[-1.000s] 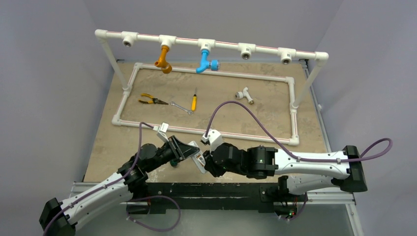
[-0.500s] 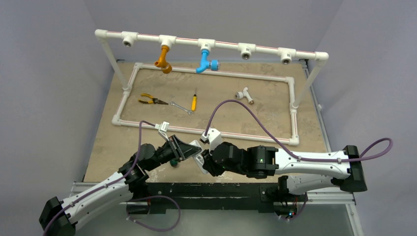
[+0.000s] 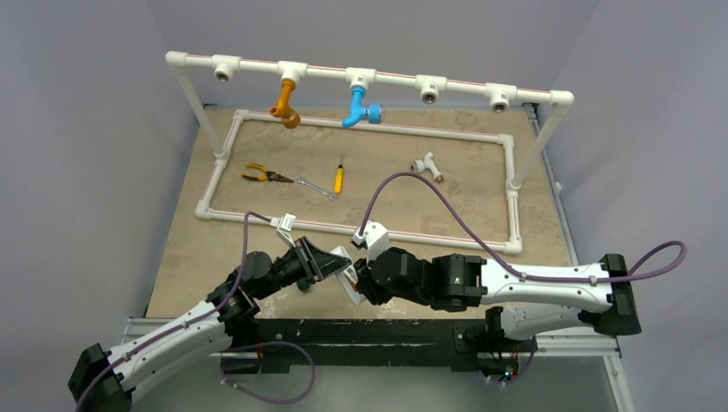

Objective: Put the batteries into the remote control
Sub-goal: Load the battery cover into the remote control.

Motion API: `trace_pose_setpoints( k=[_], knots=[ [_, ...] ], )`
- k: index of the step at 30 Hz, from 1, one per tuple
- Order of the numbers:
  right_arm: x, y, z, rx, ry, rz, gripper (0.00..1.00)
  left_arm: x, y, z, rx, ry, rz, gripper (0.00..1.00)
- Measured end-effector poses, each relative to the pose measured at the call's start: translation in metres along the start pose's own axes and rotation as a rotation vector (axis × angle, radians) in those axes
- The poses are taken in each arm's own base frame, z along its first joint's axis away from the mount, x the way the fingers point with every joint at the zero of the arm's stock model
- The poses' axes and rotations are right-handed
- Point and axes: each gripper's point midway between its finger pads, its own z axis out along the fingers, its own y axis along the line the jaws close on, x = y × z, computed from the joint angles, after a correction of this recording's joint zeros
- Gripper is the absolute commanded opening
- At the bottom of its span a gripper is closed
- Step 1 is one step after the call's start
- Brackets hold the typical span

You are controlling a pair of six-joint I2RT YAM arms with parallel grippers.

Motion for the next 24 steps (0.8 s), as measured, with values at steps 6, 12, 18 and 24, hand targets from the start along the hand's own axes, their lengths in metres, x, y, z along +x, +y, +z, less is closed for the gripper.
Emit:
trace_pose_setpoints(
  k=[6, 12, 18, 24],
  knots=[
    [0.000, -0.001, 0.001, 0.007, -0.001, -0.001, 0.17, 0.000, 0.003, 0.000, -0.015, -0.004, -0.002, 0.00],
    [0.003, -0.002, 0.003, 0.014, 0.010, -0.005, 0.17, -0.002, 0.006, 0.000, -0.026, -0.013, -0.003, 0.00],
    [0.009, -0.003, 0.009, 0.028, 0.034, -0.016, 0.17, -0.002, 0.007, 0.000, -0.032, -0.015, -0.003, 0.00],
    [0.010, -0.003, 0.010, 0.031, 0.037, -0.012, 0.18, -0.002, 0.009, 0.000, -0.039, -0.016, -0.004, 0.00]
  ],
)
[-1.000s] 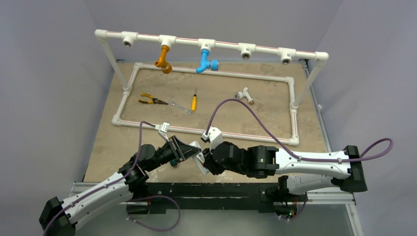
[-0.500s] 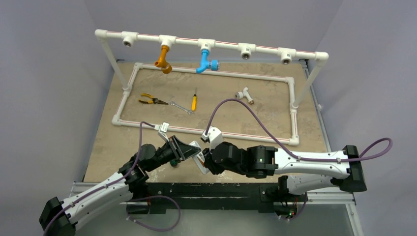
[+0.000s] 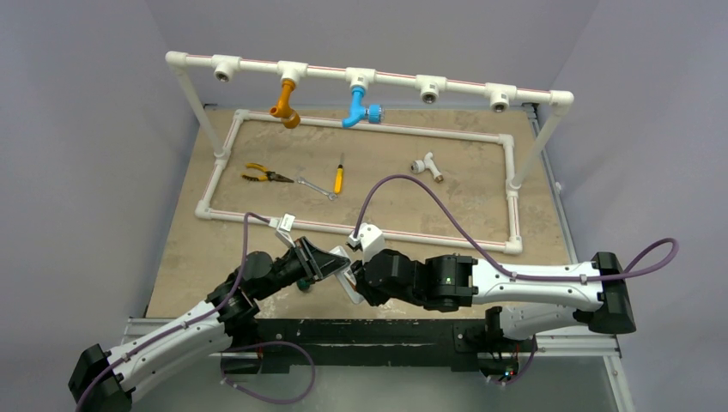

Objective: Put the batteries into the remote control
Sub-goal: Load the battery cover into the remote control.

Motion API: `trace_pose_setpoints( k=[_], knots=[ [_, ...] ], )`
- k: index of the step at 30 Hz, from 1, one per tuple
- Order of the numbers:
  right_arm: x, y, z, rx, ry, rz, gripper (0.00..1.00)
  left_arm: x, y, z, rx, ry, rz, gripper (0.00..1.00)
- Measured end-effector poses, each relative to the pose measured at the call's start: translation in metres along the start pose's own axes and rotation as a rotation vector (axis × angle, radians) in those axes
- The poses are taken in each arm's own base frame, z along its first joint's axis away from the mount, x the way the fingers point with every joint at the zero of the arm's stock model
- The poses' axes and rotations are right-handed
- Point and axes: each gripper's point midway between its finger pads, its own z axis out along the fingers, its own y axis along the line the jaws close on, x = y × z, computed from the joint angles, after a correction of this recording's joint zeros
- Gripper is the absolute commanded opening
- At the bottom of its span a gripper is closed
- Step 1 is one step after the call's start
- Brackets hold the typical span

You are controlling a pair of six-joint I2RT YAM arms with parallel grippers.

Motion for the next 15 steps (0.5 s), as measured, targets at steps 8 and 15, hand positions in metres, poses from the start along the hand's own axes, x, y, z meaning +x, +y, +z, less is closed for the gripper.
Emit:
trace_pose_setpoints(
  k=[8, 15],
  knots=[
    [0.0023, 0.0005, 0.0031, 0.006, 0.010, 0.008, 0.18, 0.0003, 0.0006, 0.0000, -0.002, 0.001, 0.000, 0.00],
    [0.0071, -0.0002, 0.0072, 0.018, 0.030, 0.003, 0.18, 0.0010, 0.0048, -0.0001, -0.020, 0.002, -0.002, 0.00]
  ],
)
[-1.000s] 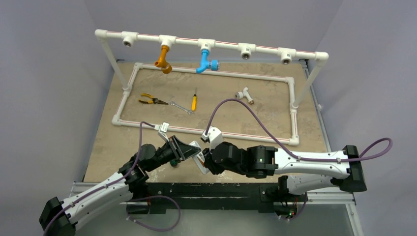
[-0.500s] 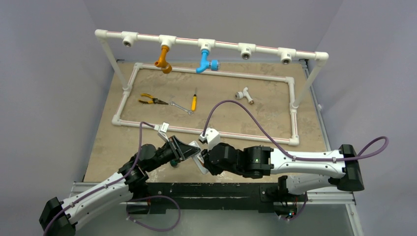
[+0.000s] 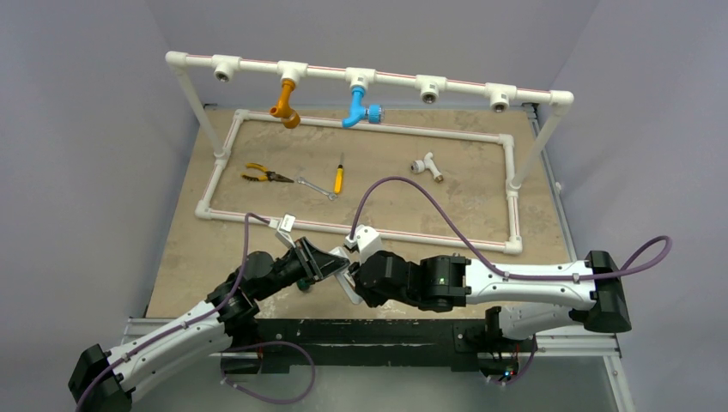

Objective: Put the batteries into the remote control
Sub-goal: Load the battery cover into the remote control.

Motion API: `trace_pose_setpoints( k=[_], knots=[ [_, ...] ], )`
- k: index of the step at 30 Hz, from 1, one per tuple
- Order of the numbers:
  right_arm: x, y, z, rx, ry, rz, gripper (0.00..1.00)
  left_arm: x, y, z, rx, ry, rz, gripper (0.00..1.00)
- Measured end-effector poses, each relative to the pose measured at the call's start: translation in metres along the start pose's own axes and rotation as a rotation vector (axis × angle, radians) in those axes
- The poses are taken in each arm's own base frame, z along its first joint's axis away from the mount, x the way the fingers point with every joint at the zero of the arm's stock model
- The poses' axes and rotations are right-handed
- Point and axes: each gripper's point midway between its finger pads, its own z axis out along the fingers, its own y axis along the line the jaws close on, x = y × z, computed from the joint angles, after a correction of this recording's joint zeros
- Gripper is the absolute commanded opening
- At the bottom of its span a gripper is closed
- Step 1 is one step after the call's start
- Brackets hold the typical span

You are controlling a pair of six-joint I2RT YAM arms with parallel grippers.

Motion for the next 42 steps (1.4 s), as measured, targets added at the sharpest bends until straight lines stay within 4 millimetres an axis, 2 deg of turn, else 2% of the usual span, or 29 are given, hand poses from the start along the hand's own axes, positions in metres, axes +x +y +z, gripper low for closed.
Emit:
trace_pose_setpoints(
  k=[30, 42],
  knots=[
    [-0.0006, 0.0058, 0.0068, -0.012, -0.002, 0.005, 0.20, -0.0009, 0.0033, 0.0006, -0.014, -0.007, -0.001, 0.00],
    [-0.0010, 0.0026, 0.0030, 0.000, -0.004, 0.030, 0.20, -0.0015, 0.0018, 0.0000, -0.009, -0.009, 0.000, 0.00]
  ],
)
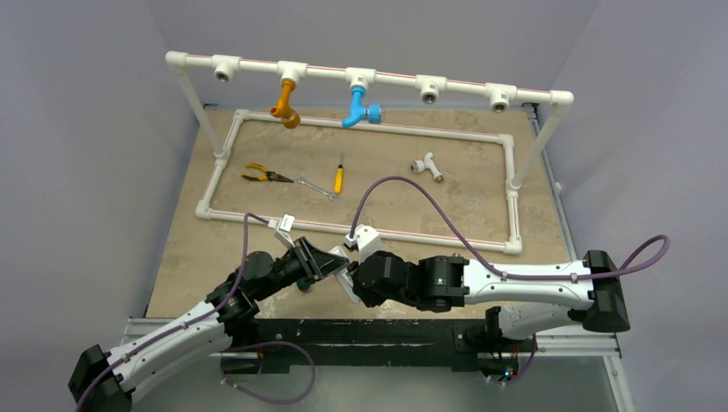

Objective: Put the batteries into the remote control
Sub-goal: Load the battery cover into the remote control.

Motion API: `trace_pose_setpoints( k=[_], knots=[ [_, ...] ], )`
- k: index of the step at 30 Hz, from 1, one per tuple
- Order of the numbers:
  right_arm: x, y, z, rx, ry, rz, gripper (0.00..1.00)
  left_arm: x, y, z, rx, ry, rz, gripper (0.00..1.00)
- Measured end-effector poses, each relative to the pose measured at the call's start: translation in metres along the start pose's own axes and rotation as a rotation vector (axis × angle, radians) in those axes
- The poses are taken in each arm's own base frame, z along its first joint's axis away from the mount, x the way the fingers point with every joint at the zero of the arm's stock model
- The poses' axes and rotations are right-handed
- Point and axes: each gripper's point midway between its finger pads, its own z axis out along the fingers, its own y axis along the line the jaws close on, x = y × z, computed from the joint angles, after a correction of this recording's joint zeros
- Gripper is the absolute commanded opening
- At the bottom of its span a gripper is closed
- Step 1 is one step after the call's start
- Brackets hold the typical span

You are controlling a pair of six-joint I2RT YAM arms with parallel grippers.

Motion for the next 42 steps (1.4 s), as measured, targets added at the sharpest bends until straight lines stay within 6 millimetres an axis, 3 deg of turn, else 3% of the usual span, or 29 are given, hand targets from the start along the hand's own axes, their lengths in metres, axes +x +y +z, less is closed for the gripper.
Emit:
trace_pose_setpoints(
  k=[29, 42],
  knots=[
    [0.000, -0.001, 0.005, 0.022, 0.000, 0.004, 0.23, 0.000, 0.000, 0.000, 0.001, -0.001, 0.000, 0.00],
    [0.000, 0.000, 0.011, 0.039, 0.012, -0.005, 0.34, -0.002, 0.000, 0.000, -0.001, -0.009, 0.001, 0.00]
  ],
)
